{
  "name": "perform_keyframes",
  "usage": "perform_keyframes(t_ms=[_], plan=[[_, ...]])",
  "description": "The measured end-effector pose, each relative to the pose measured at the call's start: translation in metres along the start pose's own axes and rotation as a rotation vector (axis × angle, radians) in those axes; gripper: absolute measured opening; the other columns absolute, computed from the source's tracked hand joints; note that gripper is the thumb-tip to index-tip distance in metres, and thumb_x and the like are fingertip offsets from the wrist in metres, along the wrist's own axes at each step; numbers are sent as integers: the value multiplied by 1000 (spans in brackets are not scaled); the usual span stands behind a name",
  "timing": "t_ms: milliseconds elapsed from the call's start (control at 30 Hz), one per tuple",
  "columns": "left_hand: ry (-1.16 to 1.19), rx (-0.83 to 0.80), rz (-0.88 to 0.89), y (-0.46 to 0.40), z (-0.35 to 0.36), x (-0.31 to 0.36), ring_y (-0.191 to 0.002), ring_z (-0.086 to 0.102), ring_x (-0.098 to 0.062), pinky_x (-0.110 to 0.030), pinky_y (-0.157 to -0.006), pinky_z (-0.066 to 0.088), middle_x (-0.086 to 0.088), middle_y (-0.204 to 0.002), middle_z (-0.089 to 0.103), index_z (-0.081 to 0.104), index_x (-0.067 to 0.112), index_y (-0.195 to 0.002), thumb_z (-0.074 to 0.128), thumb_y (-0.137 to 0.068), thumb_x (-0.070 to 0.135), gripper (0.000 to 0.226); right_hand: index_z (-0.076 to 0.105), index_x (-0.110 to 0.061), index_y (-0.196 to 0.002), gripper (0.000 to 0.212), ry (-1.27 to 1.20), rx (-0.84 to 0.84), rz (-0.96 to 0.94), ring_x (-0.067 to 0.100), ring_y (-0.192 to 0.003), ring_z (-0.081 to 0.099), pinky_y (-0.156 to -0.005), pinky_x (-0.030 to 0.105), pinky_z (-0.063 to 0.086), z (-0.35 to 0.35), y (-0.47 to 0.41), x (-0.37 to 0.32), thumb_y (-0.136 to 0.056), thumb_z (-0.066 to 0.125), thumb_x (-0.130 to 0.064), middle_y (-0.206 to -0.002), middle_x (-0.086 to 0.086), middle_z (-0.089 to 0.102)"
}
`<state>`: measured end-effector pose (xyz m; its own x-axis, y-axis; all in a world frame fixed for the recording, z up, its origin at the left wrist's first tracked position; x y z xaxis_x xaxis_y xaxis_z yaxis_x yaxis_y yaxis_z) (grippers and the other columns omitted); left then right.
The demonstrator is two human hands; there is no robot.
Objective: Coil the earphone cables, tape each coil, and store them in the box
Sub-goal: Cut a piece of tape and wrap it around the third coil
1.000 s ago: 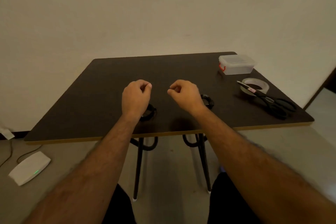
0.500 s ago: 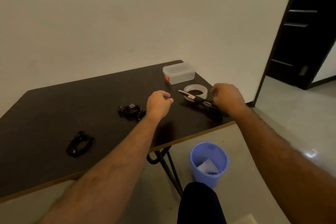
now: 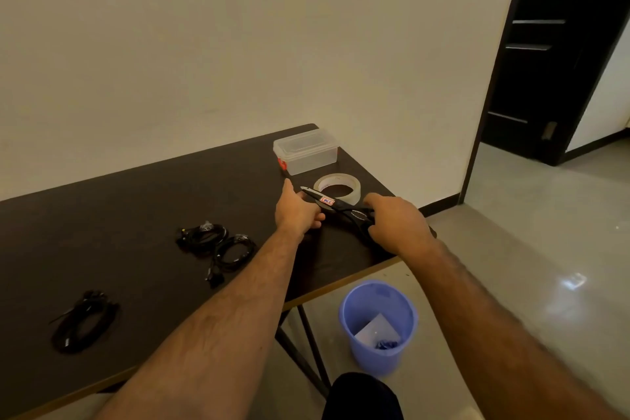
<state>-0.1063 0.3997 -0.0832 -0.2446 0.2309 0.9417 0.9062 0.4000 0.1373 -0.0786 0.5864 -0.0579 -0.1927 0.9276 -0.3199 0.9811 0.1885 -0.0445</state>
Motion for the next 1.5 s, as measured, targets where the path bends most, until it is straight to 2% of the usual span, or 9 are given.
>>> perform_keyframes(t_ms=[67, 167, 467, 733, 900, 1067, 1133, 1333, 1500], plan=[[-6, -5, 19, 0, 2, 0, -69, 70, -13, -21, -52, 54, -7, -141, 55, 10, 27, -158, 63, -89, -3, 91, 52, -20, -133, 44, -31, 10, 4, 21, -109, 62, -97, 37, 51, 1, -2, 3, -92, 66, -18, -120, 6, 64], [-13, 15, 54, -1, 3, -2, -73, 72, -13, -21, -53, 54, -7, -137, 59, 19, 23, -156, 68, -89, 4, 86, 57, -21, -130, 40, -73, 6, 7, 18, -105, 61, -96, 35, 52, 3, -5, 6, -91, 65, -18, -118, 4, 66], [-139, 161, 183, 3, 9, -9, -75, 68, -4, -39, -81, 60, 6, -111, 72, 42, 20, -146, 72, -88, 18, 66, 59, -16, -132, 45, -425, 119, 35, 14, -92, 60, -91, 35, 54, -5, -4, 13, -88, 69, -14, -108, 4, 68], [-269, 177, 231, 3, 14, -8, -101, 67, -10, -38, -95, 53, 8, -112, 72, 50, 20, -140, 71, -88, 23, 56, 40, -20, -149, 66, -485, 185, 40, 25, -120, 60, -104, 41, 48, -4, -31, 5, -90, 69, -14, -135, 9, 60], [-319, 175, 260, 6, 16, -6, -100, 66, -7, -31, -88, 53, 9, -110, 71, 62, 23, -127, 69, -90, 25, 38, 38, -23, -149, 67, -451, 107, -43, 25, -130, 53, -109, 43, 42, 10, -46, -7, -90, 67, -9, -141, 7, 55], [-418, 148, 289, 7, 18, -4, -81, 57, -2, -17, -60, 35, 10, -100, 71, 71, 27, -109, 63, -95, 27, 16, 47, -24, -143, 58, -361, 111, -51, 23, -124, 57, -107, 41, 42, 16, -51, -11, -90, 66, -9, -133, 6, 61], [-443, 147, 286, 7, 18, -5, -75, 53, -2, -16, -56, 33, 10, -96, 69, 72, 27, -106, 61, -96, 26, 15, 48, -23, -141, 55, -354, 129, -47, 22, -123, 58, -106, 40, 43, 17, -52, -12, -90, 66, -10, -132, 5, 62], [-423, 164, 285, 11, 15, -3, -76, 55, -3, -18, -60, 38, 7, -97, 71, 73, 23, -105, 61, -96, 24, 15, 49, -25, -138, 51, -329, 197, -25, 19, -116, 62, -99, 36, 48, 23, -44, -21, -92, 64, -12, -126, 2, 65], [-370, 168, 235, 17, 9, -4, -82, 65, -8, -29, -77, 56, 5, -92, 72, 74, 20, -105, 62, -95, 21, 15, 53, -25, -130, 41, -343, 290, -8, 16, -99, 68, -87, 32, 54, 28, -36, -31, -92, 64, -15, -113, -1, 70]])
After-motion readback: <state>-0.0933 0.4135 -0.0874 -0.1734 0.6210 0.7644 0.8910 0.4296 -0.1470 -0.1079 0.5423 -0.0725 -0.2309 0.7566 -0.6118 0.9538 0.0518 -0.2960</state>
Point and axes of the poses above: each hand's wrist, its own y-axis away from the middle knuckle, its own z-axis out of the palm, x = y × z, the point moved 6 cm from there along -y, towards the middle knuckle
